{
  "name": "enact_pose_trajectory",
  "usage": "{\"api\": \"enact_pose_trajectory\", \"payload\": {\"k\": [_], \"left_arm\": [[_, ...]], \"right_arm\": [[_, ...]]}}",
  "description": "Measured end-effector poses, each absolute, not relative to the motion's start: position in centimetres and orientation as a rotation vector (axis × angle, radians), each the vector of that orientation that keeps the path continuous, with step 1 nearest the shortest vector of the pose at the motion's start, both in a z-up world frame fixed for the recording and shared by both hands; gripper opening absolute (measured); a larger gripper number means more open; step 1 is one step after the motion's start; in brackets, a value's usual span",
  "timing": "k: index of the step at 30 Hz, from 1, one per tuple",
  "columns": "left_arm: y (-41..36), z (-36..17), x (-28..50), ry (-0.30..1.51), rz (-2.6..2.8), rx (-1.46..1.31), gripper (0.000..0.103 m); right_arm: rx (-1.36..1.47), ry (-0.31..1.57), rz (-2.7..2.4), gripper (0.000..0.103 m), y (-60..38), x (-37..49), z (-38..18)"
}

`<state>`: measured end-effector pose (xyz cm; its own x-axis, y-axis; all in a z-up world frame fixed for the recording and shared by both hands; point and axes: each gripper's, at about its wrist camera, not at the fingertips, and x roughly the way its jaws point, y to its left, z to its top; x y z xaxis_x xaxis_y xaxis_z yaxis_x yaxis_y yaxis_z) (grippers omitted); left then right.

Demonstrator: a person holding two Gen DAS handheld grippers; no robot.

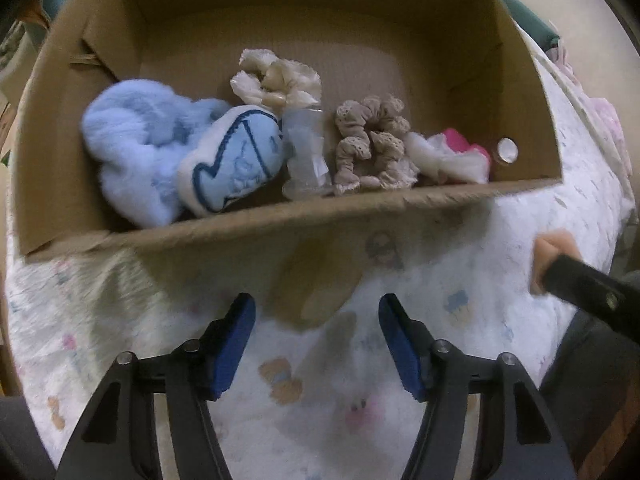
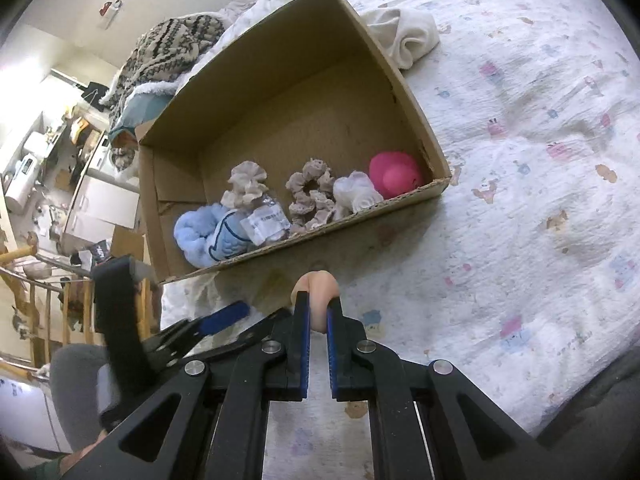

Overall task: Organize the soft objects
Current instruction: 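Lift the foam tube with the right tool while the left tool grasps the beige flat piece, then carry the foam tube and beige piece over the box and lower them inside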

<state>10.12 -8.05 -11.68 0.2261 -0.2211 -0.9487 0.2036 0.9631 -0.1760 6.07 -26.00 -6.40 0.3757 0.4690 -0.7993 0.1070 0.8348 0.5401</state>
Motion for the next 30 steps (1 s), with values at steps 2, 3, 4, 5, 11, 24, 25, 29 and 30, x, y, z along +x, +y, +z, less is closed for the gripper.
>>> {"api": "enact_pose_trajectory", "payload": {"k": [2, 3, 4, 5, 11, 24, 25, 29, 30], "left_arm": [[-8.4, -12.2, 10.5, 1.317, -0.298, -0.015, 0.045], [-8.5, -12.4, 10.6, 1.316, -0.298, -0.008, 0.041], [-8.6, -12.6, 10.6, 1.317, -0.296, 0.001, 0.036], [-8.6, -12.6, 10.6, 1.320, -0.307, -0.008, 0.028], [-8.3, -11.7, 10.6, 1.327, -0.350, -0.063, 0.006], [-5.0, -8.3, 5.8, 1.286, -0.283, -0.054, 0.006], [-4.7, -7.7, 5.3, 1.275, -0.277, -0.058, 0.006], [-4.1, -5.8, 4.0, 1.214, -0.255, -0.051, 0.006], [-3.9, -5.3, 3.6, 1.193, -0.249, -0.043, 0.006]], "right_arm": [[0.571, 1.180, 0.251, 0.009, -25.9, 6.1, -6.4], [0.572, 1.181, 0.252, 0.009, -25.9, 6.1, -6.4], [0.575, 1.182, 0.252, 0.009, -25.9, 6.1, -6.5], [0.577, 1.182, 0.252, 0.009, -26.0, 6.0, -6.5], [0.581, 1.184, 0.266, 0.009, -25.7, 6.2, -6.5], [0.549, 1.166, 0.261, 0.009, -25.3, 6.0, -6.1], [0.546, 1.161, 0.265, 0.009, -25.2, 6.0, -6.0], [0.502, 1.136, 0.265, 0.009, -24.8, 5.8, -5.4], [0.494, 1.135, 0.265, 0.009, -24.7, 5.8, -5.3]]}}
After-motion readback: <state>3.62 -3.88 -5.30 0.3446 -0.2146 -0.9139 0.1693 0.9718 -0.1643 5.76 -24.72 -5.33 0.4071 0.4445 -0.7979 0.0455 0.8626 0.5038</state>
